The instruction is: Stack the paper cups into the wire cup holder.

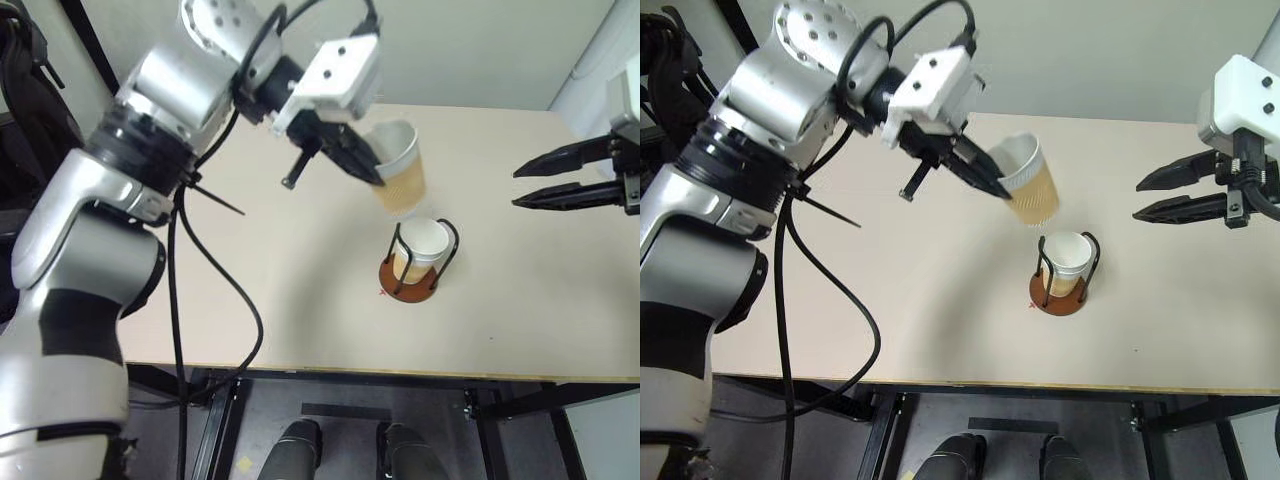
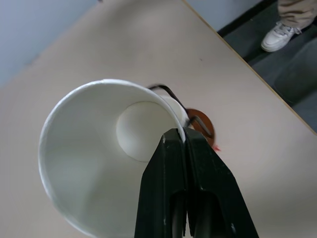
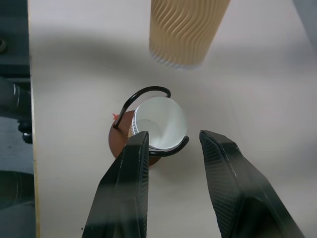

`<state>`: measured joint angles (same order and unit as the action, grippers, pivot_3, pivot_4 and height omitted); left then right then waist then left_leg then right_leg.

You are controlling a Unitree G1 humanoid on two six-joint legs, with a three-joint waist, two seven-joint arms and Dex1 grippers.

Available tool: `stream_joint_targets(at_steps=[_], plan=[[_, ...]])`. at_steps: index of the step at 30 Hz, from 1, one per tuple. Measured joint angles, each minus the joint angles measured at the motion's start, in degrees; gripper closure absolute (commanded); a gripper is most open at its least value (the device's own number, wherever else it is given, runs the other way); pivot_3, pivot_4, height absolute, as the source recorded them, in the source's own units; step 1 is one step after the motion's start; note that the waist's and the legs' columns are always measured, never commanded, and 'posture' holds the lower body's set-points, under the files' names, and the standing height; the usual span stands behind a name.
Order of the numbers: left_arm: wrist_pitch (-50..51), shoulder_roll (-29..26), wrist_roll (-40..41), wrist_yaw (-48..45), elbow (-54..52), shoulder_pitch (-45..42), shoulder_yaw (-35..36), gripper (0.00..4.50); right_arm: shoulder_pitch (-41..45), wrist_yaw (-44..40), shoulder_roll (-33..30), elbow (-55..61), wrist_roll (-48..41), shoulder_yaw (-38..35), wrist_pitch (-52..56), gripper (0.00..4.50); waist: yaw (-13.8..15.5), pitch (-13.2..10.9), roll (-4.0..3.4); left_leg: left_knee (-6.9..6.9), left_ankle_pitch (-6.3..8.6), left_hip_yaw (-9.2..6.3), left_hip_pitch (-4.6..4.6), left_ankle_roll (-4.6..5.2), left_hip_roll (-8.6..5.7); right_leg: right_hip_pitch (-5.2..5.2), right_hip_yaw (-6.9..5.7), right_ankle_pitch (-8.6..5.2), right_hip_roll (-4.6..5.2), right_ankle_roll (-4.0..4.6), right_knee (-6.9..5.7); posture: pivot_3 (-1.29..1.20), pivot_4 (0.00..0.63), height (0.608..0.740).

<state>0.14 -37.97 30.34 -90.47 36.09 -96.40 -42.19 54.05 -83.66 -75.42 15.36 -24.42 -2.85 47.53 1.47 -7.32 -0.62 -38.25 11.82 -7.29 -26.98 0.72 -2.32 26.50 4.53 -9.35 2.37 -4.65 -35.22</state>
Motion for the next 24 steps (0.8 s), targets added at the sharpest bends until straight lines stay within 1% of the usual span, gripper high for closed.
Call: stream_joint_targets(at_steps=[4,7,15,24], plan=[[-1.93,1.62,-0.36,-0.01,3.1,0.06,-2.53,4.49,-1.36,1.49,-0.34,1.19,-1.2,-0.98,0.59,2.85,0.13,-0.03,-0.04,-0.12,0.04,0.0,-0.09,0.09,0.04,-0.01,0.09,0.08,0.05,-0.17,0.13,0.0,0.15,0.74],[-5.13,4.89,-2.38,-0.01,7.29,0.05,-3.74,4.49,-1.98,2.59,-0.76,1.42,-2.22,-1.11,0.8,2.85,0.38,-0.05,-0.07,-0.35,0.13,0.11,-0.17,0.25,-0.02,-0.02,0.09,0.1,0.05,-0.27,0.16,0.0,0.15,0.74],[-9.62,10.79,-5.91,-0.03,14.41,-0.34,-3.65,4.49,-1.92,4.75,-1.92,4.01,-5.08,-1.56,2.1,2.85,0.54,-0.07,-0.1,-0.88,0.35,0.25,-0.41,0.59,-0.03,-0.02,0.23,0.14,0.12,-0.54,0.23,0.0,0.15,0.74],[-13.01,16.57,-8.34,-0.04,19.35,-2.59,-2.35,4.49,-4.2,7.91,-3.02,7.91,-9.25,-5.23,5.01,2.85,0.91,-0.07,-0.1,-1.05,0.41,0.4,-0.46,0.69,-0.15,-0.04,0.27,0.2,0.17,-0.74,0.22,0.0,0.15,0.74]])
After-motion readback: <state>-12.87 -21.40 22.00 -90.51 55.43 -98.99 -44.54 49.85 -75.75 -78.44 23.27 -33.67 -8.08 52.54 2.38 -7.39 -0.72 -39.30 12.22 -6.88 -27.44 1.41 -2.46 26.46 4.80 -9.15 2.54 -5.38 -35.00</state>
